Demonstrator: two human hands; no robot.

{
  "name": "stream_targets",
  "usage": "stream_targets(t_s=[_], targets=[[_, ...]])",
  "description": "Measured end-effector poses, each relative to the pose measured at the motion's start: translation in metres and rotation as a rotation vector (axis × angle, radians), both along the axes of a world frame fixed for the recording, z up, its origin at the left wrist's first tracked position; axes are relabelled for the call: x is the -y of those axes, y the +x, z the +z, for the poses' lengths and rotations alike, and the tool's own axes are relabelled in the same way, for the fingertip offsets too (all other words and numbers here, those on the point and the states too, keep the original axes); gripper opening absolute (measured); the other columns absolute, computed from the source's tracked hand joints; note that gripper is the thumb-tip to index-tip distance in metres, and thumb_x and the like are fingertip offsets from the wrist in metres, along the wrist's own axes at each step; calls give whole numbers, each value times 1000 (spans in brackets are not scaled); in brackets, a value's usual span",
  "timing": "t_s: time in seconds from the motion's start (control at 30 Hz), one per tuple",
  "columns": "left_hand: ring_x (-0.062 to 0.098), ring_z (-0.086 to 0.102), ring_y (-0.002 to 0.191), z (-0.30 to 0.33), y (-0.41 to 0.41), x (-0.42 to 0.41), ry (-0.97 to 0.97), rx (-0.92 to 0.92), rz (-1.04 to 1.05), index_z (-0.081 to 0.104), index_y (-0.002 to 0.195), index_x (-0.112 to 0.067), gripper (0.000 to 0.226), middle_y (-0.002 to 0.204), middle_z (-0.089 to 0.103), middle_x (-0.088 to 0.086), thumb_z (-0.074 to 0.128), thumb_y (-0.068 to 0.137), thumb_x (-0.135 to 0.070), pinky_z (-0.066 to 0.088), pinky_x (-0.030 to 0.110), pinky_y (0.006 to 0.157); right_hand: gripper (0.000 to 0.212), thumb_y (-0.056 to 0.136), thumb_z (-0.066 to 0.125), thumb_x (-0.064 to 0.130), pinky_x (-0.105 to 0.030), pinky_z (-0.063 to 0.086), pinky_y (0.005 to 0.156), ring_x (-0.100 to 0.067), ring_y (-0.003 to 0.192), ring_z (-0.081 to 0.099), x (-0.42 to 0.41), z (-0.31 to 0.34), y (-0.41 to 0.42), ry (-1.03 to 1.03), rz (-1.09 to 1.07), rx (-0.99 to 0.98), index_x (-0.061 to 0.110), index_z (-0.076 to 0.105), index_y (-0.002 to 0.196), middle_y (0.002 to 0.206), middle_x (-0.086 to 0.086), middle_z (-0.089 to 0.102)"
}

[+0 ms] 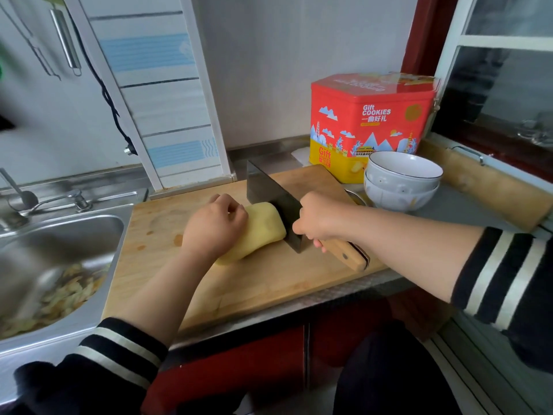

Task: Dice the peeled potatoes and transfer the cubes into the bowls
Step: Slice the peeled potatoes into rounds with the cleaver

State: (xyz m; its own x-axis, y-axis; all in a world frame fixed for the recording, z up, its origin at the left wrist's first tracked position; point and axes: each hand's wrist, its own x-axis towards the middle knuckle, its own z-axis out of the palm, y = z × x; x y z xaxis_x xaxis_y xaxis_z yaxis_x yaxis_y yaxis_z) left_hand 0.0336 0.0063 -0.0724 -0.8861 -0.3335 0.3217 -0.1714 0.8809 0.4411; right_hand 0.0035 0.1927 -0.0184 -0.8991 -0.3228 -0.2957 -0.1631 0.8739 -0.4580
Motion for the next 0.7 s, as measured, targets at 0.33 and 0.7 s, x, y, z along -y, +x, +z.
stream_targets(t_s=[0.33, 0.7], targets=[[22, 59, 88, 3, 2, -6, 15, 18, 81, 56, 91, -21, 20, 105, 59, -1, 46, 96, -37, 41, 31, 65, 38, 94, 50, 7, -26, 49, 47, -17, 54, 57, -28, 18, -22, -220, 26, 20, -2, 43, 130, 71, -11, 60], [25, 51, 111, 43, -2, -11, -99, -493, -92, 62, 115, -14, 23, 119, 58, 5, 59, 93, -16, 37, 28, 87, 9, 92, 52, 27, -28, 38, 54, -25, 75, 55, -49, 12, -17, 35, 200, -462, 18, 54, 93, 90, -4, 62]])
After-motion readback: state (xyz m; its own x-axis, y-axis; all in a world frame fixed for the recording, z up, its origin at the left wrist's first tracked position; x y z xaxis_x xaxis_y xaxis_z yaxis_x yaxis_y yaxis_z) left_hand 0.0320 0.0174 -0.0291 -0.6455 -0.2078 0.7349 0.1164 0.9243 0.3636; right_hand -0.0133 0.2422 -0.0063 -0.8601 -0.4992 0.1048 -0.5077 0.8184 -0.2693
